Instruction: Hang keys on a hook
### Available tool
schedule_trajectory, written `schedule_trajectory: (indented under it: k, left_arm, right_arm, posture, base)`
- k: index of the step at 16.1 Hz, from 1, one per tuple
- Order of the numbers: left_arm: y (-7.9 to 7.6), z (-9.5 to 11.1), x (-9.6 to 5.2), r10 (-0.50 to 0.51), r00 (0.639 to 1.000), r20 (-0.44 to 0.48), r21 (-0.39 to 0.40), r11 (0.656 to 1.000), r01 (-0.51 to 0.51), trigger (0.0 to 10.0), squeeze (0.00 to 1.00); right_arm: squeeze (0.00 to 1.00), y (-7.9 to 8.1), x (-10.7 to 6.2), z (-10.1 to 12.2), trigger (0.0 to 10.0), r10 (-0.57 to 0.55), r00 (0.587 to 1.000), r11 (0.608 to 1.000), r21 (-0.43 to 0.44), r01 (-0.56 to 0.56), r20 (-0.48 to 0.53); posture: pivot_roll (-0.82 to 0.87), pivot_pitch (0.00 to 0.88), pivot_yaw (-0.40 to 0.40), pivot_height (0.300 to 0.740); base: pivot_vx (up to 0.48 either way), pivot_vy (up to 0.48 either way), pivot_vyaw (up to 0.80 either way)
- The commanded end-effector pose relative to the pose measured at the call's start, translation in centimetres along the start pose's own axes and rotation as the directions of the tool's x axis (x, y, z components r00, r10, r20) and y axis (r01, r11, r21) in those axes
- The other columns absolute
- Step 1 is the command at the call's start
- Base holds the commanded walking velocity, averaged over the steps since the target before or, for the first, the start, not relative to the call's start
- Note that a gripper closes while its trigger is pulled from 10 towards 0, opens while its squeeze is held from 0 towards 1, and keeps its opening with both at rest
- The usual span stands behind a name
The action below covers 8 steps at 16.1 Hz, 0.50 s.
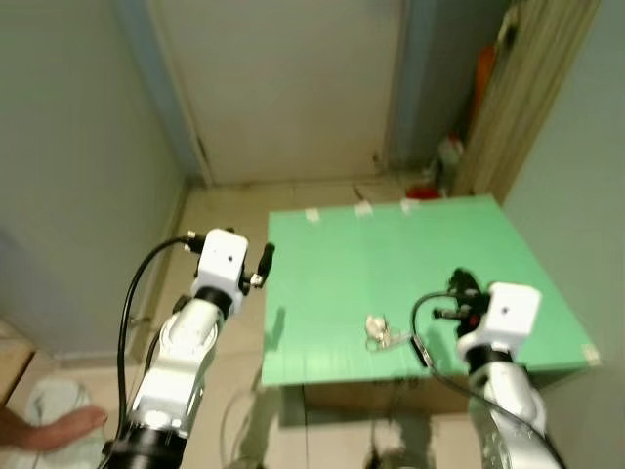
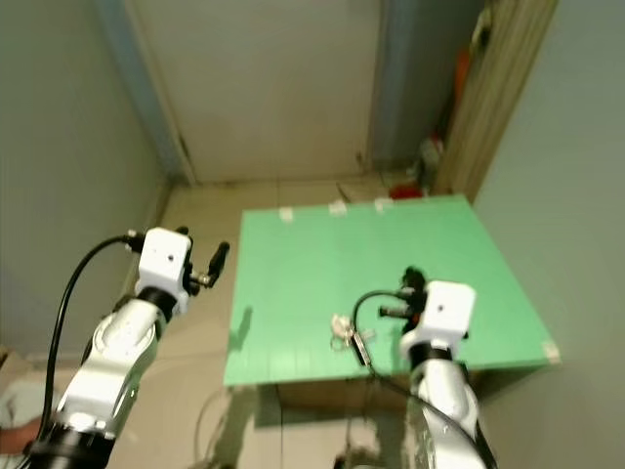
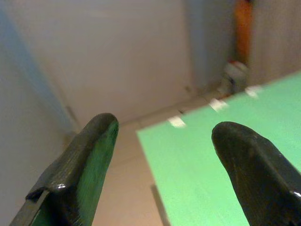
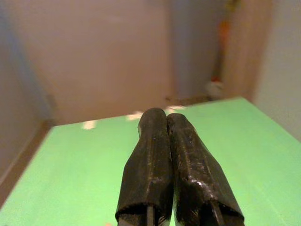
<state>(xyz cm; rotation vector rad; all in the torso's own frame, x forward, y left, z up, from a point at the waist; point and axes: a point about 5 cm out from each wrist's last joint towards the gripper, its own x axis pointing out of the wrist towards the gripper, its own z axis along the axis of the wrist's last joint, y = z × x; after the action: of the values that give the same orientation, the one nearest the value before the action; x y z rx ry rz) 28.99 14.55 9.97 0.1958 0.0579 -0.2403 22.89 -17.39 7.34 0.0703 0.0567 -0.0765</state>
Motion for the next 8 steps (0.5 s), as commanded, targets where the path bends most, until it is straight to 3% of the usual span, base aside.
schedule_trajectory:
  k: [1,8]
  left_arm:
    - [0.07,0.01,0.09,-0.003,1.0,0.003,0.005,1.0,0.003,10.0,0.0]
    - [-0.06,0.01,0.4,-0.026,1.0,0.015,0.008,1.0,0.026,10.0,0.0]
  right_arm:
    - [0.0,0.04,0.27,0.13,10.0,0.001,1.0,1.0,-0.008,-0.001,0.009]
    - [0.0,0.2,0.2,-0.66,10.0,0.009,1.0,1.0,-0.014,-0.009,-0.021]
  posture:
    - [-0.16,0.0,0.058,0.74]
    - [-0.17,0.0,0.069,0.74]
  base:
    - [-0.289,0.0,0.0]
    - [-0.281,0.0,0.0]
